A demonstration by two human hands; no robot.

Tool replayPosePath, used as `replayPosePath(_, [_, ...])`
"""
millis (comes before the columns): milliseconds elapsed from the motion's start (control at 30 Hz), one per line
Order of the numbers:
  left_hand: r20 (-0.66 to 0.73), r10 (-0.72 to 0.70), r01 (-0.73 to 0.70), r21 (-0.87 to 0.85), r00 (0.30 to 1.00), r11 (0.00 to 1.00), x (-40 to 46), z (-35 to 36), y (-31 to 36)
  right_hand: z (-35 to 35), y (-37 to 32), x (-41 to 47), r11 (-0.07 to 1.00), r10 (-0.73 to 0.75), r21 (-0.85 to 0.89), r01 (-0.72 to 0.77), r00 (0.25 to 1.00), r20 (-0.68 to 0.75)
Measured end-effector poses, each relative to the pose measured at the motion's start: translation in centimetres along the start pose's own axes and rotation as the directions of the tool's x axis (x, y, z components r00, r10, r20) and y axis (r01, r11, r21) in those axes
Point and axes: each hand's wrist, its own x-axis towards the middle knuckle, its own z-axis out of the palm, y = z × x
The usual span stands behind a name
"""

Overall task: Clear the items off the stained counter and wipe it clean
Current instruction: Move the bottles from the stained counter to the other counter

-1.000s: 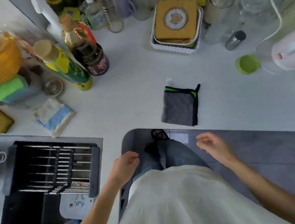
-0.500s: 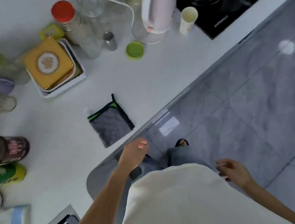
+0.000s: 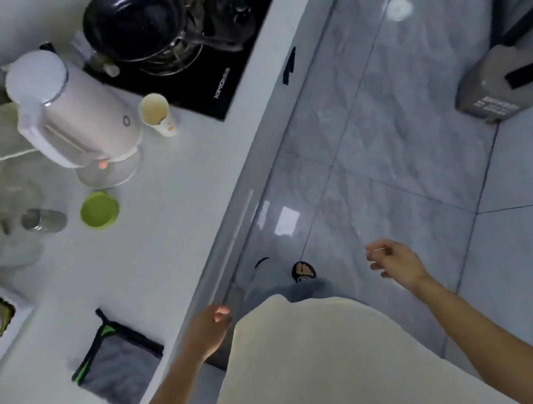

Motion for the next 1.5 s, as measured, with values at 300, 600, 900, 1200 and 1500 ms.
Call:
replayPosePath(300, [0.069, 0.076, -0.087, 0.171, 0.995, 0.981, 7.1, -6.4, 11.8, -3.9, -8.9, 3.6, 0.991, -0.004, 0.133, 0.017, 0.995, -0.096])
replayPosePath(600, [0.173, 0.386, -0.42, 0.262, 0.906, 0.869, 13.7, -11.2, 33.9, -5.5, -4.3, 3.3, 0.943, 0.3, 0.195, -0.271, 0.945, -0.133])
replayPosePath(900, [0.245, 0.432, -0.495, 0.352, 0.868, 0.794, 19.7, -11.8, 49.0, -10.9, -4.7, 5.7, 0.9, 0.432, 0.124, -0.419, 0.895, -0.109])
replayPosePath(1200, [0.155, 0.231, -0.277, 0.45, 0.961, 0.849, 20.9, -12.1, 54.8, -25.9, -14.5, 20.2, 0.881, 0.362, 0.376, -0.288, 0.921, -0.142])
replayPosePath(1500, [0.133, 0.051, -0.104, 0.435, 0.99, 0.894, 22.2, -13.4, 59.6, -36.2, -29.2, 31.9, 0.928, 0.116, 0.369, -0.054, 0.982, -0.148])
